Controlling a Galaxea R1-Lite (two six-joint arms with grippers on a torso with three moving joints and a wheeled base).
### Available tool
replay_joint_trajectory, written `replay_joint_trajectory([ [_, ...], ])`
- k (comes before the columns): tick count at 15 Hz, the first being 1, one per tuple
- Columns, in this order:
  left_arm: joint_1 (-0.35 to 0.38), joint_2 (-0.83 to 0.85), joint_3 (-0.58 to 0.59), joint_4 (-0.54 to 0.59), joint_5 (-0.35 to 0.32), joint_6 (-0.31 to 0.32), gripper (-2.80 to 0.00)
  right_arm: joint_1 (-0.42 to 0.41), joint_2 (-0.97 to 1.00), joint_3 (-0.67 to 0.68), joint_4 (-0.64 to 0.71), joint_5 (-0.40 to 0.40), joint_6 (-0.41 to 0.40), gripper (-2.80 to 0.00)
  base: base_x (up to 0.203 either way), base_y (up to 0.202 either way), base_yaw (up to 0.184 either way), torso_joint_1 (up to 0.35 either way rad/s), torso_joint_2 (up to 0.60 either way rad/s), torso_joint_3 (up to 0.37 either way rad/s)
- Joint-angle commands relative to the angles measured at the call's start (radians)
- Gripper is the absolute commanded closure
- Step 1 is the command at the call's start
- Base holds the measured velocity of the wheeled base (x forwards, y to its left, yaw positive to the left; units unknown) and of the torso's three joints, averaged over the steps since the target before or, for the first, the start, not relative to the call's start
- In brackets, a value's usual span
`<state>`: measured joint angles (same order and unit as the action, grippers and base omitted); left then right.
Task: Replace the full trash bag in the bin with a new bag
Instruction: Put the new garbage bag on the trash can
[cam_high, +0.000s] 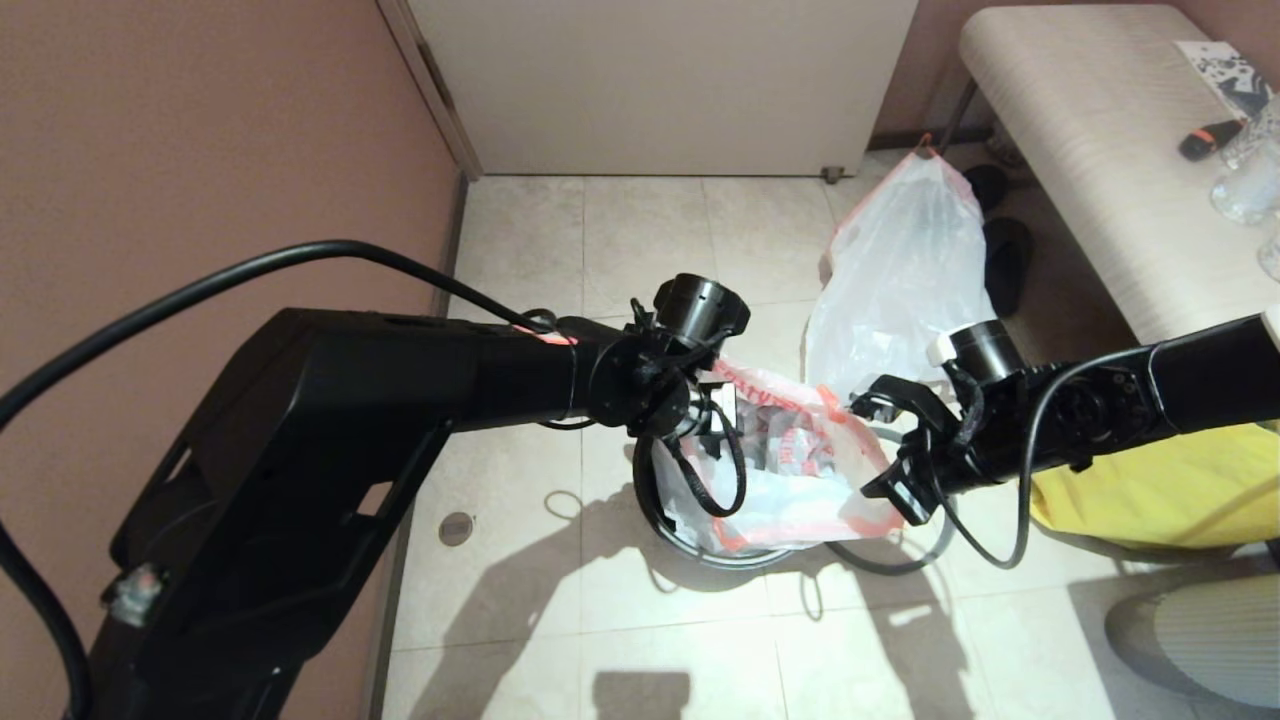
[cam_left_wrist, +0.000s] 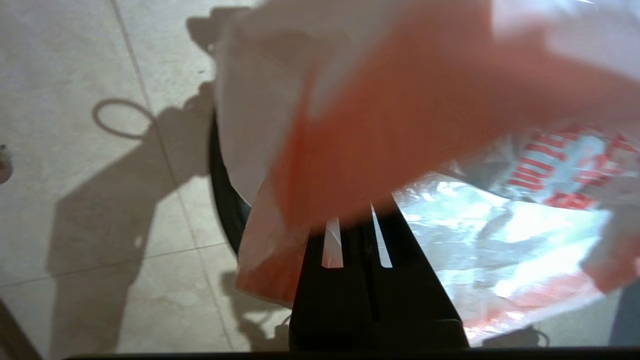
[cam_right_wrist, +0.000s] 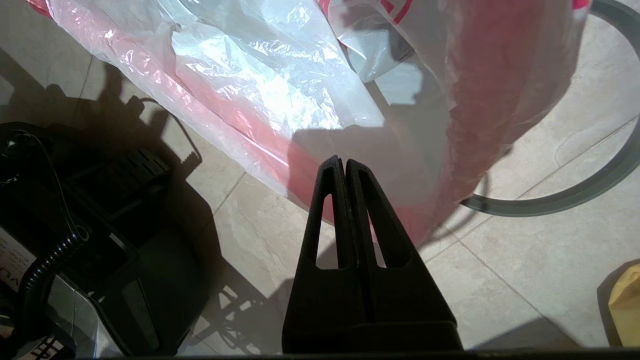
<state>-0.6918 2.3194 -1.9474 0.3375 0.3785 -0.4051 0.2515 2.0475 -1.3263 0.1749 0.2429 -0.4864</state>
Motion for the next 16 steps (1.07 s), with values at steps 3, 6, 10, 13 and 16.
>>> replay_joint_trajectory([
  [3,0.058,0.015,0.001,0.016,0.001,0.001,0.0,-0.007,0.053,-0.02,0.0,0.008,-0.003,0.0,0.0,0.0,0.0,0.0,0.0,0.0],
  [6,0.116,0.052,-0.001,0.012,0.0,0.024,0.0,-0.005,0.08,-0.027,-0.003,0.009,-0.004,0.0,0.0,0.0,0.0,0.0,0.0,0.0],
  [10,0.156,0.073,-0.002,0.011,-0.001,0.047,0.0,-0.004,0.098,-0.035,-0.002,0.009,-0.006,0.0,0.0,0.0,0.0,0.0,0.0,0.0],
  [13,0.178,0.071,-0.001,0.019,-0.003,0.044,0.0,-0.001,0.103,-0.033,0.009,0.003,-0.022,0.0,0.0,0.0,0.0,0.0,0.0,0.0],
  [16,0.183,0.069,0.007,0.044,-0.002,0.036,0.0,0.014,0.1,-0.035,0.077,-0.002,-0.035,0.0,0.0,0.0,0.0,0.0,0.0,0.0],
])
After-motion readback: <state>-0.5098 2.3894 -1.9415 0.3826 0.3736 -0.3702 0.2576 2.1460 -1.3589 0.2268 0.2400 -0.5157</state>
